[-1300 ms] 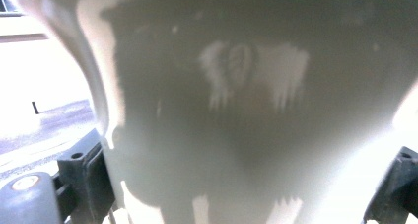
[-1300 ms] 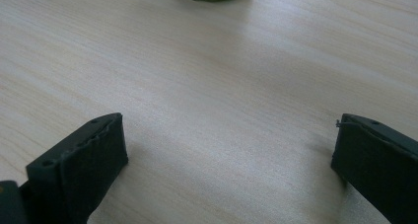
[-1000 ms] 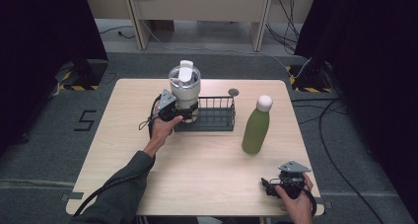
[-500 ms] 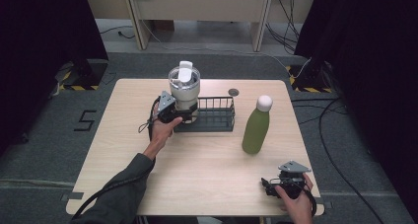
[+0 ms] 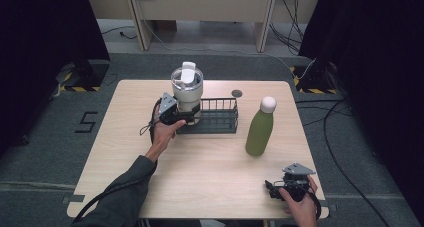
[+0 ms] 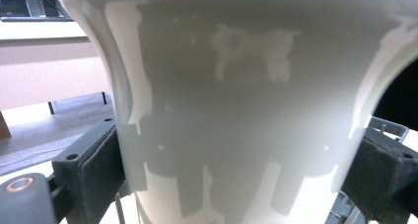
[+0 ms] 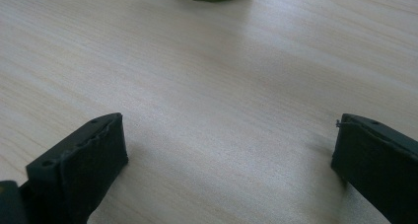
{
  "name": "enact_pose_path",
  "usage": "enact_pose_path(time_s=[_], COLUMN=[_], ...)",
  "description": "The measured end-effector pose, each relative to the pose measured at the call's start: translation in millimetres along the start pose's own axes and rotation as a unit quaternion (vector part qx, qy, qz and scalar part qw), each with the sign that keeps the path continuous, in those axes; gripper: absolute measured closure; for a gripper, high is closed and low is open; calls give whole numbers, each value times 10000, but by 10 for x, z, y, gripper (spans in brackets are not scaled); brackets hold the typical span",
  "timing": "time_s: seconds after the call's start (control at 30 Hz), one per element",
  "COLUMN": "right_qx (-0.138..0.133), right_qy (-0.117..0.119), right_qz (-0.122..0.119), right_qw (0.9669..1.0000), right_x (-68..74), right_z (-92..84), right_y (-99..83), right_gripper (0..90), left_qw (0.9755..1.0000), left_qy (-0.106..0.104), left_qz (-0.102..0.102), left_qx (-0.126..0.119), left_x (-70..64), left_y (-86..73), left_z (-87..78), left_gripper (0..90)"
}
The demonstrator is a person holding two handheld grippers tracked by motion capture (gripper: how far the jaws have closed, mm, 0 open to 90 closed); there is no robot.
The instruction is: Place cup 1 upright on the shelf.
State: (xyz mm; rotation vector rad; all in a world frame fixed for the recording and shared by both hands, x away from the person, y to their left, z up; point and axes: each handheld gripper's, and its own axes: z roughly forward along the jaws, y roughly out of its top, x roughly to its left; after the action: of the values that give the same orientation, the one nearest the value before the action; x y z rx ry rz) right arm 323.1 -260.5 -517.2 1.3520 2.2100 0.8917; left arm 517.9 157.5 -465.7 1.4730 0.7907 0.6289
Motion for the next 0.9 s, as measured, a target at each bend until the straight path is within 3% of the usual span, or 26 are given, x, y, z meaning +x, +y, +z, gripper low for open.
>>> enact_pose_path(time_s=[0.3, 0.33, 0.47, 0.5, 0.57, 0.63, 0.67, 0.7, 0.9], right_qx=[-2, -3, -2, -2, -2, -2, -2, -2, -5], right_qy=[1, 1, 0, 0, 0, 0, 0, 0, -2], right_qz=[-3, -5, -3, -3, -3, -2, -5, -3, -8], right_qw=[10000, 10000, 10000, 10000, 10000, 10000, 10000, 10000, 10000], right_x=[-1, -1, 0, 0, 0, 0, -1, 0, -1], right_z=[0, 0, 0, 0, 0, 0, 0, 0, 1], right_y=[0, 0, 0, 0, 0, 0, 0, 0, 0], right_gripper=[4, 4, 4, 4, 4, 4, 4, 4, 4], left_qw=[9998, 9995, 9996, 9999, 9996, 9999, 9995, 9999, 9998], left_qy=[14, 23, 23, 24, 28, 30, 40, 37, 94], left_qz=[189, 304, 260, 165, 265, 161, 263, 141, 146], left_qx=[17, 106, 110, 34, 118, 36, 139, 45, 108], left_x=[3, 18, 15, 1, 10, -5, 10, -9, -24], left_y=[-17, -16, -15, -16, -14, -19, -17, -21, -15], left_z=[-25, -42, -48, -39, -56, -56, -76, -69, -97], left_gripper=[86, 87, 88, 87, 88, 90, 91, 92, 95])
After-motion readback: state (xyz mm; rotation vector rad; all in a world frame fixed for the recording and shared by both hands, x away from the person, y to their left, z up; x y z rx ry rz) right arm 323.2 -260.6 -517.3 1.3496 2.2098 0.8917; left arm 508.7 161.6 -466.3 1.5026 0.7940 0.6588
